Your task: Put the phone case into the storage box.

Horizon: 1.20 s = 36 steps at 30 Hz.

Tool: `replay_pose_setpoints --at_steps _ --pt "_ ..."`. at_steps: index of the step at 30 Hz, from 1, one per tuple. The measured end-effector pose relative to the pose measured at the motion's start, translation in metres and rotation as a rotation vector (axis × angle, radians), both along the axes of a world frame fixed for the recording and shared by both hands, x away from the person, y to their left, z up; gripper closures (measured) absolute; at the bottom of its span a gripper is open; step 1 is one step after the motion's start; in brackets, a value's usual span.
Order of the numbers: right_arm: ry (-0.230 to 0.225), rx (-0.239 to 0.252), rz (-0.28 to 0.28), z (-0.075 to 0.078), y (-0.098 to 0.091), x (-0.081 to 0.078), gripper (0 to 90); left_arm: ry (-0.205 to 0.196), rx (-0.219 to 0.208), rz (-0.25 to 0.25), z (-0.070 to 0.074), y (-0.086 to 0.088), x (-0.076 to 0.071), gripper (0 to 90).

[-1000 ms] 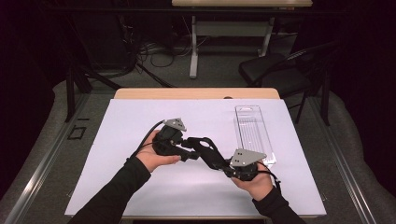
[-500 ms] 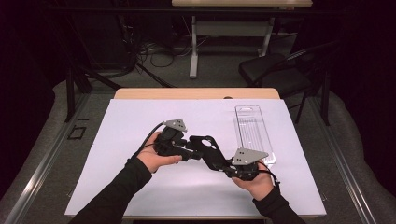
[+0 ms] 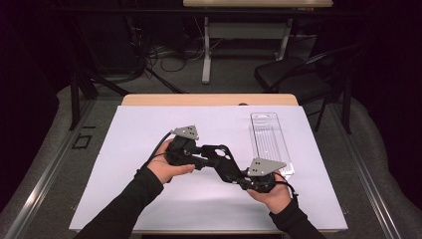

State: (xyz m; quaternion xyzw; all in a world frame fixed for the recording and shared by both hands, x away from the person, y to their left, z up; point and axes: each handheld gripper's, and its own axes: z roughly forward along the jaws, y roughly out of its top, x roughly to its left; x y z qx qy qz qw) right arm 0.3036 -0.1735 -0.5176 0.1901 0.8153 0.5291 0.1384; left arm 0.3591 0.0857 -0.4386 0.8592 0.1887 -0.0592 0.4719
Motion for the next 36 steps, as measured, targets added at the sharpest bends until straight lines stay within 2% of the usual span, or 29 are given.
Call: replay_pose_setpoints --at_steps 17,29,36 --pt "0.008 0.012 0.014 -0.0003 0.0004 -0.0002 87.8 -0.034 -0.036 -0.023 0.0016 0.0003 -0.0016 62.7" --pt "0.030 0.029 0.037 -0.0004 -0.0008 0.0010 87.9 -0.050 -0.043 -0.059 0.0018 0.0017 -0.0011 68.4" --pt "0.024 0.026 0.042 -0.0006 -0.0008 0.0013 87.9 -0.059 -0.044 -0.078 0.0016 0.0025 -0.0001 70.3"
